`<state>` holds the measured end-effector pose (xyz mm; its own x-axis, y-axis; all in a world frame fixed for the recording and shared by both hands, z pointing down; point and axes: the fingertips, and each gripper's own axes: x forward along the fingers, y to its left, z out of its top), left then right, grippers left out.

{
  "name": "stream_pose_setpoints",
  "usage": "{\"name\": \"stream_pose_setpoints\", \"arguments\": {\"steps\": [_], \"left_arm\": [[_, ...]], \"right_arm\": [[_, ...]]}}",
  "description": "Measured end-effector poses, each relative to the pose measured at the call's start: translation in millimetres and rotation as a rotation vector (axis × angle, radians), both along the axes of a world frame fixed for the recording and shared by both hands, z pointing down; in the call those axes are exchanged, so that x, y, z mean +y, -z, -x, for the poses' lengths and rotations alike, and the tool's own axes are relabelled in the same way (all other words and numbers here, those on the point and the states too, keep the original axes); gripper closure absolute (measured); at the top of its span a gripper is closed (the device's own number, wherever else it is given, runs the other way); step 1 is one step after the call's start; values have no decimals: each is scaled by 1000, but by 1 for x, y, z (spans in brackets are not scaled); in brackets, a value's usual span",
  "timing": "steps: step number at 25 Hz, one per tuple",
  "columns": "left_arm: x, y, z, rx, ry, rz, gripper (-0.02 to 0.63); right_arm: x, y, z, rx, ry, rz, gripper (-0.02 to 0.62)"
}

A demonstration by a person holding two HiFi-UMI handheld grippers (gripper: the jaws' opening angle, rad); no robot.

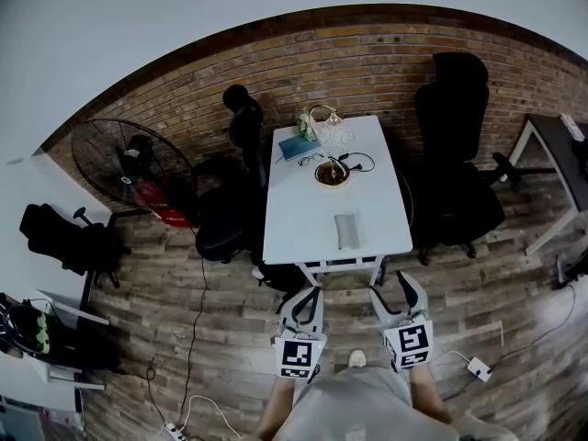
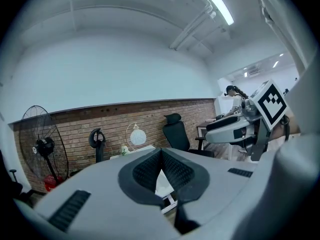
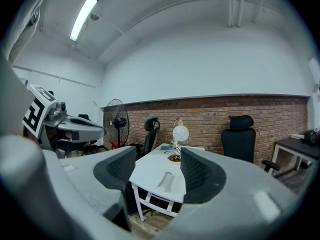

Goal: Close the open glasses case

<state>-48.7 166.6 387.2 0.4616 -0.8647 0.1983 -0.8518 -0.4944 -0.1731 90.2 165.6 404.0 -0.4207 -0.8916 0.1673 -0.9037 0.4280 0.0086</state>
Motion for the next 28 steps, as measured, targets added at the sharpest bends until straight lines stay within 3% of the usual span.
{"name": "stream_pose_setpoints", "arguments": {"steps": [10,28], "left_arm": [[-16,-7,-23,-11,14,26,601],[-44,-6,-35,19,9,-6,601]], "right_arm": [[-23,-8,-14,-19,40,29,313],[-46,-12,-26,0,39,25,313]]}}
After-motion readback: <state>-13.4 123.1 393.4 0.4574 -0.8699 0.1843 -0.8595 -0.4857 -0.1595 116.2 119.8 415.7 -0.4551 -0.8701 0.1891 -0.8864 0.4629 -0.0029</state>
